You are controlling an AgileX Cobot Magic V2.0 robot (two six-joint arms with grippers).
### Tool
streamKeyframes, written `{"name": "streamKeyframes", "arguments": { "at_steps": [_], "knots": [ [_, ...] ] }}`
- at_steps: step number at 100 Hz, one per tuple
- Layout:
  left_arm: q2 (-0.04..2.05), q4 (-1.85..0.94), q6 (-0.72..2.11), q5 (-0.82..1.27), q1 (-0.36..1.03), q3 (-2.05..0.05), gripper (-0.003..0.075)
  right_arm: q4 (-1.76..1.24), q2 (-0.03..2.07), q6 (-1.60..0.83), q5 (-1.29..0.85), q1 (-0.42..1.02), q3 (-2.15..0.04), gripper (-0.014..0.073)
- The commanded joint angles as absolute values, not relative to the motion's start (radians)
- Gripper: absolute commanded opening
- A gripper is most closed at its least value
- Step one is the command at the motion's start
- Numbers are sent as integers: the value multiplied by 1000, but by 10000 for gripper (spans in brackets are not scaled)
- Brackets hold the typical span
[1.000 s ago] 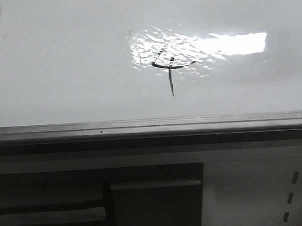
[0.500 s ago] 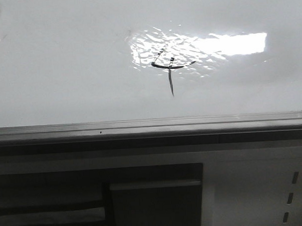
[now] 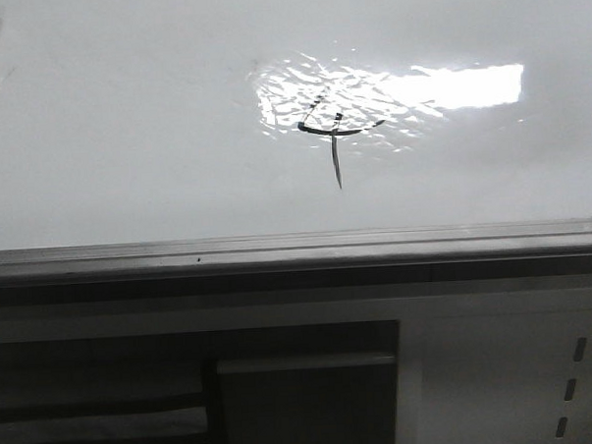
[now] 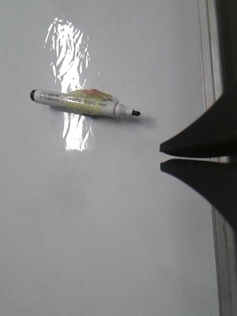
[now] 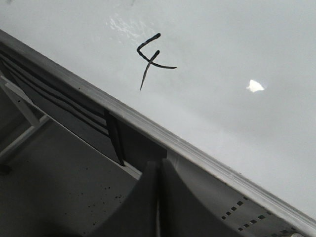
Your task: Write number 4 on whiteboard
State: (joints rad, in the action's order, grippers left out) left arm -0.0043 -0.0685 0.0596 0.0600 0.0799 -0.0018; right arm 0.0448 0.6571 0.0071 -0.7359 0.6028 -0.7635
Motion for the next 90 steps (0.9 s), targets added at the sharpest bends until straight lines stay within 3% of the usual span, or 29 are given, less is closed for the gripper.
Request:
{"name": "streamKeyframes", "arguments": {
  "at_steps": [1,43,52,72,90],
  "knots": [
    [-32,-68,49,-17,81,25,-20,55,654,8,-670,597,-790,-72],
    [-32,-68,49,-17,81,25,-20,57,616,8,-660,574,-773,-72],
    [-32,-68,49,-17,81,25,-20,50,553,8,-594,479,-722,-72],
    [-32,-68,49,-17,81,25,-20,28,328,8,-232,184,-478,-72],
    [-32,-68,49,-17,81,25,-20,28,132,8,-115,48,-244,-72]
  ]
}}
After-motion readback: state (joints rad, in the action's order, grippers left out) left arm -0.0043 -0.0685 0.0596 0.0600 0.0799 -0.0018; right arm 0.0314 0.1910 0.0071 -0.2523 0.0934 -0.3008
